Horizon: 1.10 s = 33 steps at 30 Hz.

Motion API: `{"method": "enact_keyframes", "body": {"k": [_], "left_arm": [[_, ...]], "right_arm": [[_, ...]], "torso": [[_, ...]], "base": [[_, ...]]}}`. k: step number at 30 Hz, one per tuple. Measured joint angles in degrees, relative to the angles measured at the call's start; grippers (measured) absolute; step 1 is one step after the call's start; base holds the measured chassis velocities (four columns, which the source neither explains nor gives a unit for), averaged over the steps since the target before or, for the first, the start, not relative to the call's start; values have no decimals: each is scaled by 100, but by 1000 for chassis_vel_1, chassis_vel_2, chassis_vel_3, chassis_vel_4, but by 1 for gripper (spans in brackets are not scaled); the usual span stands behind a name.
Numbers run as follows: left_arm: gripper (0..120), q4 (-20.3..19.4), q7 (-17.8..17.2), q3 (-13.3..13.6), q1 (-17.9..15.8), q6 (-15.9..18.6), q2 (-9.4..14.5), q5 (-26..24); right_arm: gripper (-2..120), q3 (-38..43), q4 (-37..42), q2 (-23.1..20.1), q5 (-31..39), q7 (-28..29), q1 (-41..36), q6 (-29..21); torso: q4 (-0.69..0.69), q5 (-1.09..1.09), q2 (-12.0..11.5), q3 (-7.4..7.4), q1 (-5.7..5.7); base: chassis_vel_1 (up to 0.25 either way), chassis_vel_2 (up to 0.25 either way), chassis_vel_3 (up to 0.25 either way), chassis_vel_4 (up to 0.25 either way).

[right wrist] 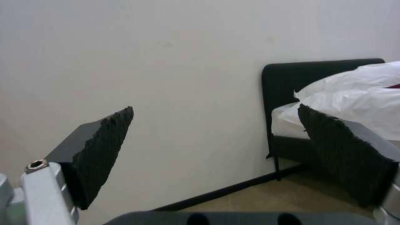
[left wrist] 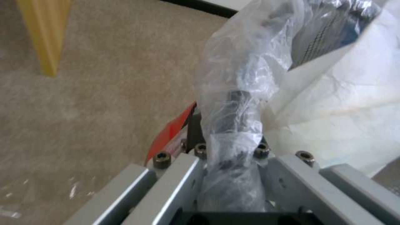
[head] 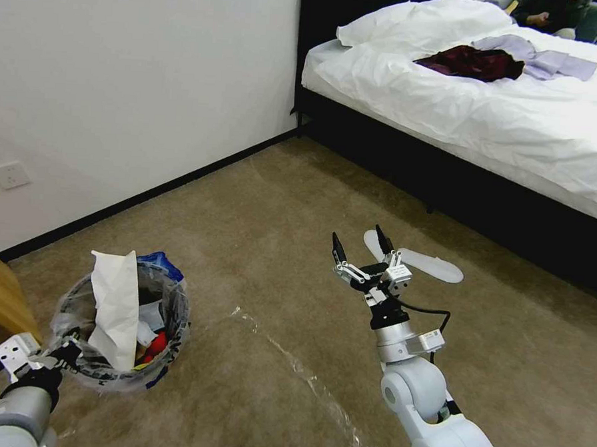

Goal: Pick up the trash bin and place the garbage on the floor into it.

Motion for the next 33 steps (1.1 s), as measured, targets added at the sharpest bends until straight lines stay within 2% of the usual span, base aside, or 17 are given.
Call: {"method": "enact_keyframes", "body": {"k": [11, 13, 22, 25, 27, 33], "left_arm": [[1, 40, 0, -16, -13, 1, 15, -14], [1, 54, -1, -16, -17, 1, 15, -15], [1, 60, -4, -7, -29, 3, 3, -9], [1, 61, -5, -5, -31, 5, 3, -9], [1, 60, -6, -7, -31, 5, 3, -8], [1, 60, -5, -6, -16, 5, -4, -5]], "right_arm": [[100, -23, -43, 12, -3, 4, 39, 3], [100, -25, -56, 12, -6, 4, 41, 14], [100, -19, -73, 6, -10, 0, 41, 47], [100, -15, -73, 6, -10, 1, 42, 51], [100, -16, -73, 6, -14, 1, 42, 60], [100, -22, -70, 10, -49, 2, 29, 75]], "torso": [[0, 1, 0, 0, -1], [0, -4, 0, 0, -1], [0, 3, 0, 0, -1], [-1, -3, 0, 0, -1], [0, 3, 0, 0, -1], [0, 2, 0, 0, 0]], "base": [[-169, 175, 167, -182], [-168, 196, 156, -163], [-175, 170, 168, -168], [-184, 182, 171, -177], [-173, 172, 167, -175], [-160, 150, 155, -147]]}}
